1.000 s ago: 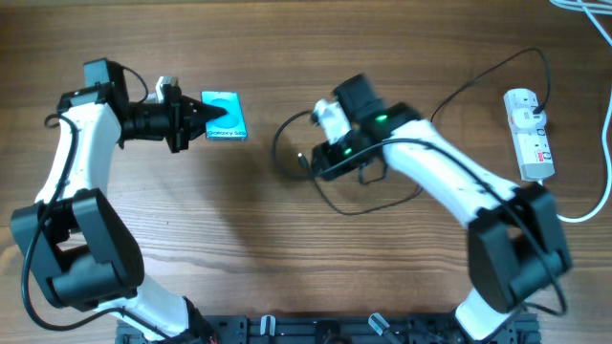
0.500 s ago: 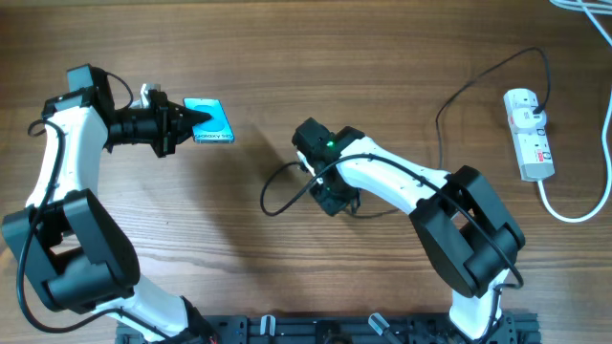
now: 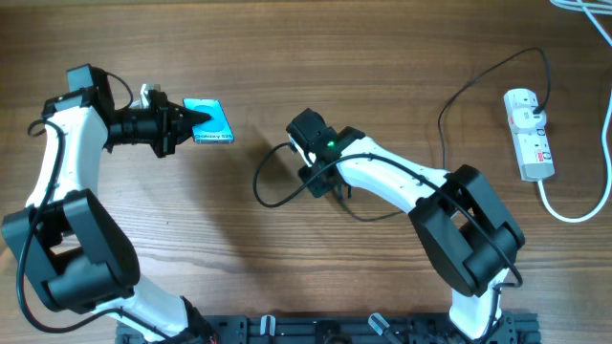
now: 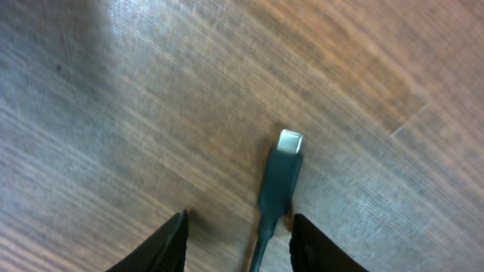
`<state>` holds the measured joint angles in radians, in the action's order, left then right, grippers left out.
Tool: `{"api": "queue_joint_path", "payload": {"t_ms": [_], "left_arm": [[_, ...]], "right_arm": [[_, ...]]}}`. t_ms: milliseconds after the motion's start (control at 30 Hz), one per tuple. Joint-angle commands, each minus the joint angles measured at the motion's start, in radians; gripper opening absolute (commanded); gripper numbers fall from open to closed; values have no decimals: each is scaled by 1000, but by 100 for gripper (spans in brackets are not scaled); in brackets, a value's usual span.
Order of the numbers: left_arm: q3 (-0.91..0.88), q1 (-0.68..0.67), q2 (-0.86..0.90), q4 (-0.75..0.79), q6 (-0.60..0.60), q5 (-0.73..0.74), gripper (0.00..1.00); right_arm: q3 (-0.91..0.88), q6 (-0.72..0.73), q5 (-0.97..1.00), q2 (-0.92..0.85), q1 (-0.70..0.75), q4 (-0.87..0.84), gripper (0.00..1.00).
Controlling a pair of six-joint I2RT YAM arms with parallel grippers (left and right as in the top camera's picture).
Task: Plug charger to phone and switch on socket
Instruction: 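Lower the right gripper and grasp the black USB-C cable plug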
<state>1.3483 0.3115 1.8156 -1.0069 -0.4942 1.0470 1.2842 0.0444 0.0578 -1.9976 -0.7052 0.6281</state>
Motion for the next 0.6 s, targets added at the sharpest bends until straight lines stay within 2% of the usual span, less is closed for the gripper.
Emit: {"api": "queue_joint_path", "payload": {"t_ms": [0, 167, 433, 567], "left_arm": [[3, 3, -15, -1, 19, 26, 4], [3, 3, -15, -1, 19, 26, 4], [3, 3, -15, -1, 19, 25, 4], [3, 3, -15, -1, 19, 25, 4]], "right_arm": [[-4, 6, 43, -25, 15, -21, 41], [-4, -25, -13, -25, 54, -36, 33], [-4, -45, -60, -25, 54, -19, 29], [-4, -48, -55, -25, 54, -40, 18]]}}
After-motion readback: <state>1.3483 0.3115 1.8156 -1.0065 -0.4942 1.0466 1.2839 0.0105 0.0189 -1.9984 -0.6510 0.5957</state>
